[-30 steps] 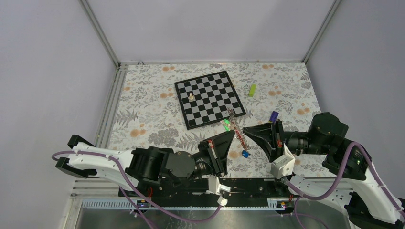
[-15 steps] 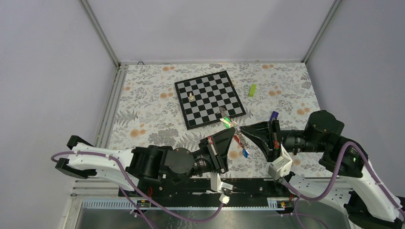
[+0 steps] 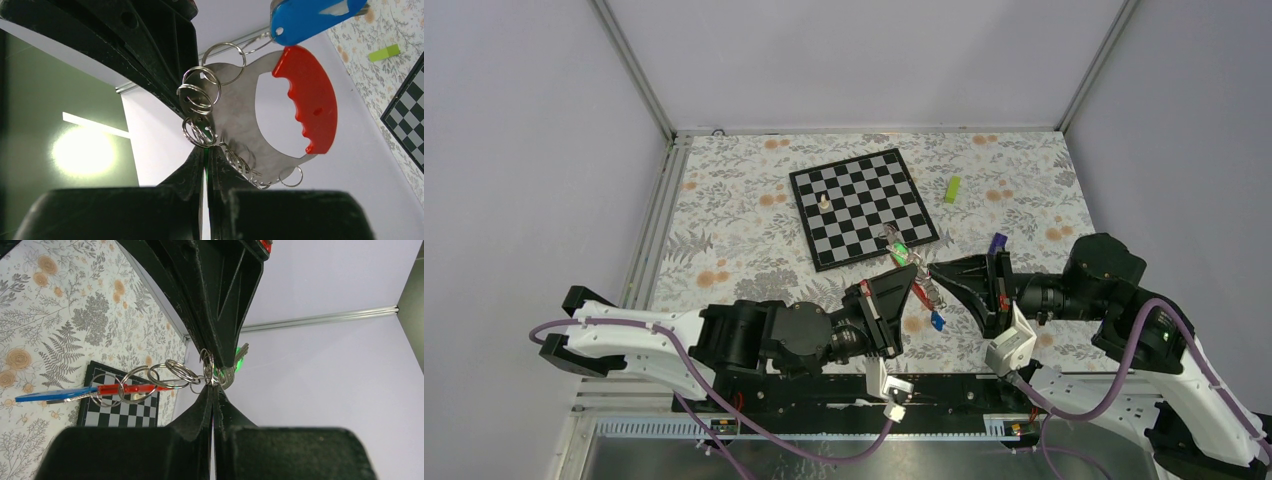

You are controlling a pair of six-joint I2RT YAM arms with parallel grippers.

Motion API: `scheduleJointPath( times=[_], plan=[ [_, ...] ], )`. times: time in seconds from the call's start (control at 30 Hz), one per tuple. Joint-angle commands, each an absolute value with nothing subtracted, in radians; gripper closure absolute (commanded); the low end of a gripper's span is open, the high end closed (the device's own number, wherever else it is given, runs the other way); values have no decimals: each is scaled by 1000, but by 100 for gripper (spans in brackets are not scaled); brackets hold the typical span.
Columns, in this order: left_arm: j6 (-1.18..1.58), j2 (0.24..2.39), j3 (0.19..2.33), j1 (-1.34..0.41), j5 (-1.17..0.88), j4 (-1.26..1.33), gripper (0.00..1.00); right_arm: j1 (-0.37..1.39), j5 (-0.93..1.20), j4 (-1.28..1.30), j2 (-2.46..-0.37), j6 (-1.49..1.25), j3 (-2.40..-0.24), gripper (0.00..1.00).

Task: Remove the keys from the keyring
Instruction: Remove the key from the keyring.

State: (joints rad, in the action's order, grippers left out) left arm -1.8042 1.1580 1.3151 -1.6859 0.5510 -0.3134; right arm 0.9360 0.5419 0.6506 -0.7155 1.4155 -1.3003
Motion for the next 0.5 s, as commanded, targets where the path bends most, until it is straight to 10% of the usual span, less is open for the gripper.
scheduleJointPath(
  times=[0.0, 0.47],
  plan=[
    [-1782, 1141, 1334, -1672, 538, -270, 100, 940, 584, 515, -676, 1370, -1272, 100],
    [-1783, 1121, 1308, -1672, 534, -265, 100, 940, 512, 414, -616, 1234, -1227, 100]
  ],
)
